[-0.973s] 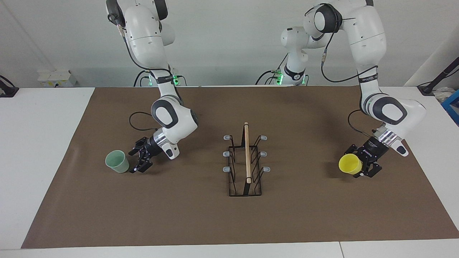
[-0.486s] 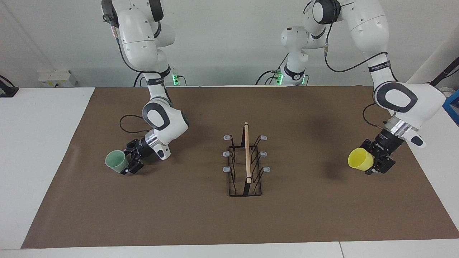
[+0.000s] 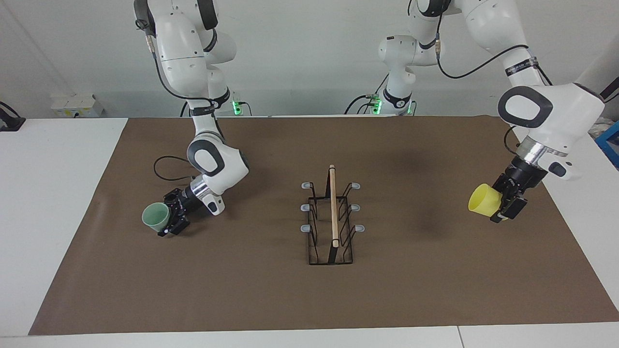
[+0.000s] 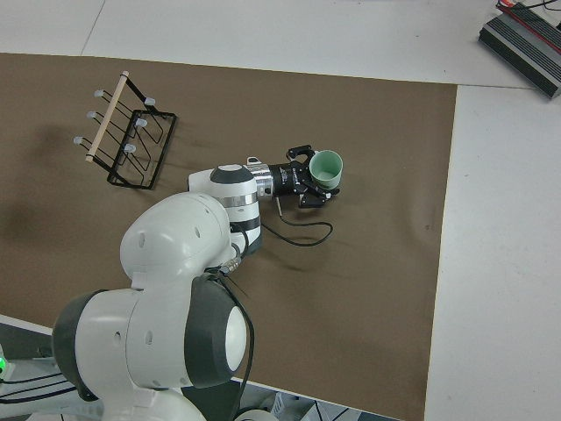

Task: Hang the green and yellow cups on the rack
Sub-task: 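Lift the yellow cup toward the rack with the left gripper while the right lifts green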

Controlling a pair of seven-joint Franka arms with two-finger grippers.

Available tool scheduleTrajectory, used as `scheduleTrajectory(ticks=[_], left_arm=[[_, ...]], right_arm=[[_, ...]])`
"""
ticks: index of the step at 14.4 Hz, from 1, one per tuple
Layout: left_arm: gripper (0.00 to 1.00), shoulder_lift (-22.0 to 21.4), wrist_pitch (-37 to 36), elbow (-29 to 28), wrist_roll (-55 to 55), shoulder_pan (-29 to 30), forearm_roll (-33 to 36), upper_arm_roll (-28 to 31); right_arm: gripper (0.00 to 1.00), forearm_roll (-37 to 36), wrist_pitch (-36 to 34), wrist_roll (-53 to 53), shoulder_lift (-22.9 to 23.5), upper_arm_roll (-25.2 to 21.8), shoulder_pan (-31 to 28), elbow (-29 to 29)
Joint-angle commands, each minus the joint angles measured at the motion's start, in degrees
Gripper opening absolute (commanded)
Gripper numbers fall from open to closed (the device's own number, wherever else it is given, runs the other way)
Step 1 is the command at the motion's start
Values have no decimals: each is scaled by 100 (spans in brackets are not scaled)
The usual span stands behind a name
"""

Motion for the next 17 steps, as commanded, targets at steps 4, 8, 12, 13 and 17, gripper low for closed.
scheduleTrajectory(ticks=[4,8,12,13,17], left_arm=[[0,-803,312,-508,-85,-34,1571,-859],[0,-1252,1330,-1262,-76,1,2309,-1535],[0,-1446,2447,-1984,-68,28,2566,-2037],[0,-1490,2597,-2133,-68,28,2566,-2134],[0,-1481,3494,-2608,-68,19,2566,-2591]], right_arm=[[4,-28,-127,112,-163,42,-48,-34],[0,1060,-67,-492,-357,112,-30,290],[0,2905,3,-1505,-646,157,-66,766],[0,3310,-5,-1514,-760,157,-39,775],[0,4830,-84,-1881,-1296,157,-92,784]])
